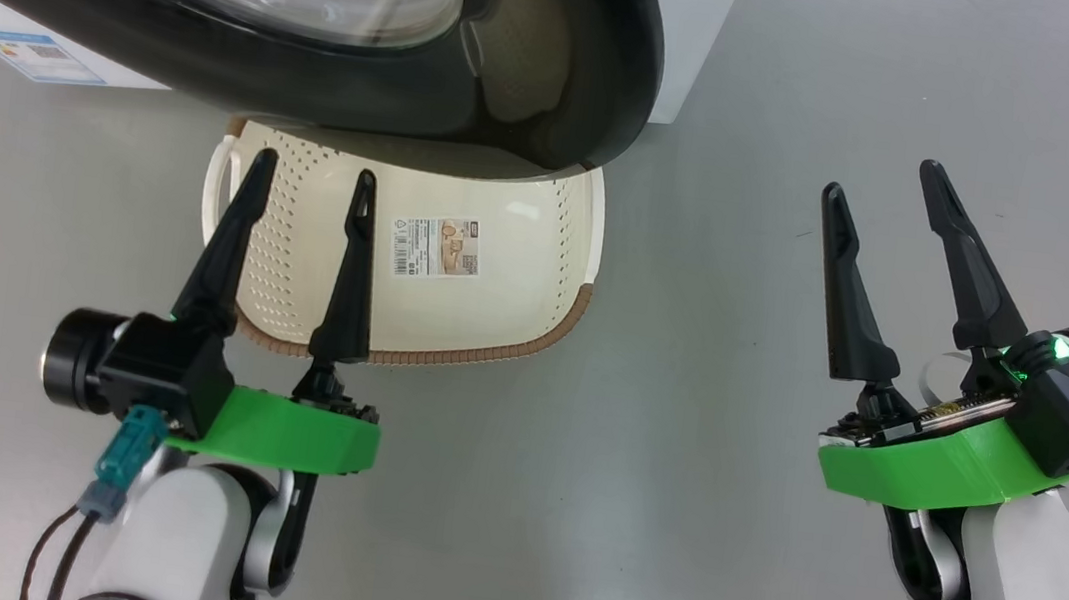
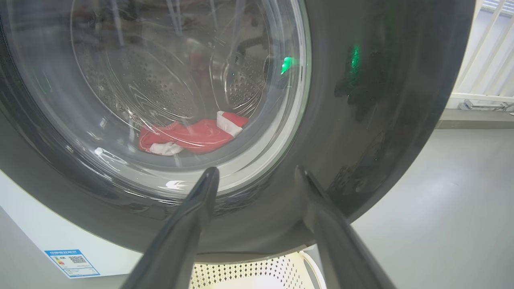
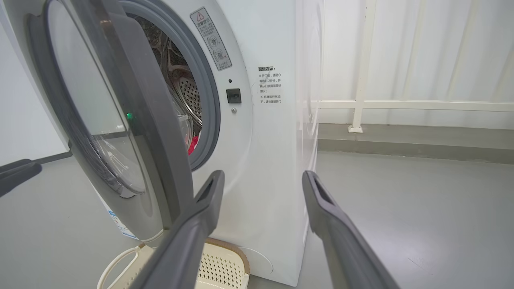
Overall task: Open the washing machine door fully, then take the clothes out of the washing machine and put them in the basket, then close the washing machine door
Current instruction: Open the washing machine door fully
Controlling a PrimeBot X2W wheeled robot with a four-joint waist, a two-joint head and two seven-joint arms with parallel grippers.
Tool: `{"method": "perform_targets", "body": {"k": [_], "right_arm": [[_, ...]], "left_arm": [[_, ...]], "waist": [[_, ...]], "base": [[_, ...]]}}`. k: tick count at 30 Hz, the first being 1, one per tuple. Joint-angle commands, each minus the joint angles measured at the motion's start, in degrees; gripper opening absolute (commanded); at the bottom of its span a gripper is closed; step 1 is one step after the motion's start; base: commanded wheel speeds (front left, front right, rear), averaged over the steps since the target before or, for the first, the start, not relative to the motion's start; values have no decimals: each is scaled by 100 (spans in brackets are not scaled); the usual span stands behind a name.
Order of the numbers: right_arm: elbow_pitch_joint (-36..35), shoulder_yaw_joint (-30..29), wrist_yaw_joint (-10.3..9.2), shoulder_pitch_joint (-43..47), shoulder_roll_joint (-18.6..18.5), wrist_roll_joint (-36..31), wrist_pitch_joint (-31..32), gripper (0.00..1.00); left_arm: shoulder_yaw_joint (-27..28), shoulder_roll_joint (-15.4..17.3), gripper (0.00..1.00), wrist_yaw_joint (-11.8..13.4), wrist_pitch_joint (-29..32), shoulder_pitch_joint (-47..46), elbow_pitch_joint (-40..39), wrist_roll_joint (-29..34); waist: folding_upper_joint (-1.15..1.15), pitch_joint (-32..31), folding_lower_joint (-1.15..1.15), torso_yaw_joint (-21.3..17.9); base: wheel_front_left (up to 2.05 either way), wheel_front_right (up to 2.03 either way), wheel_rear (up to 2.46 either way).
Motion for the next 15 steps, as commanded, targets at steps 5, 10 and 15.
{"method": "perform_targets", "body": {"k": [5,10,15], "right_arm": [[-166,257,3,61,50,156,-35,0],[-68,401,3,-118,51,760,-35,0],[270,510,3,-601,51,2269,-35,0]], "left_arm": [[142,101,100,38,-45,42,-173,7],[128,101,100,47,-45,47,-198,20],[115,101,100,54,-45,33,-241,20]], "waist": [[0,4,0,15],[0,21,0,-1],[0,56,0,-28]], "base": [[0,0,0],[0,0,0],[0,0,0]]}}
